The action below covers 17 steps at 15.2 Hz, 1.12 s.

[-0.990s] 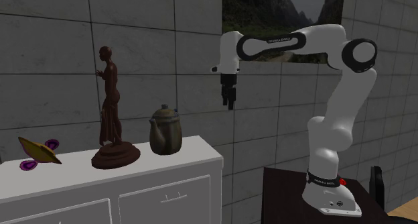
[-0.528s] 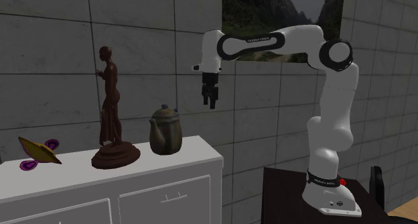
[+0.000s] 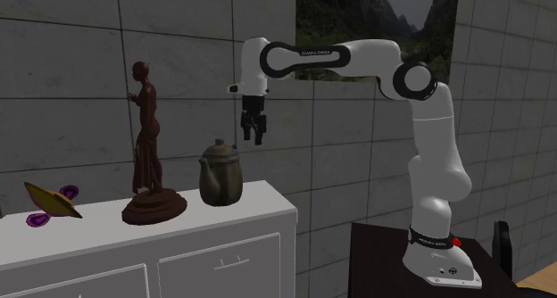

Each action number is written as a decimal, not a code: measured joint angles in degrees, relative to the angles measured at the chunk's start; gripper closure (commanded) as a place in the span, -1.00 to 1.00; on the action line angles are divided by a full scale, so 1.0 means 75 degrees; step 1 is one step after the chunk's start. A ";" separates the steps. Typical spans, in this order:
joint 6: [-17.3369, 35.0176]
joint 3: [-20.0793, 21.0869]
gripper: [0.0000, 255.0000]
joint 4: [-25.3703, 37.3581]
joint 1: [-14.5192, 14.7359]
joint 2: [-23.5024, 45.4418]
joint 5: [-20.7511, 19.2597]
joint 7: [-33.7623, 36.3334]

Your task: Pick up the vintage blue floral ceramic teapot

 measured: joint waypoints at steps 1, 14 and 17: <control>-0.0263 0.0037 -1.00 0.0470 0.0022 0.0317 0.0010 -0.0146; 0.0852 0.0186 1.00 0.0776 0.0070 0.1074 0.0009 -0.0554; 0.0943 0.0185 1.00 0.0700 0.0069 0.1051 0.0009 -0.0555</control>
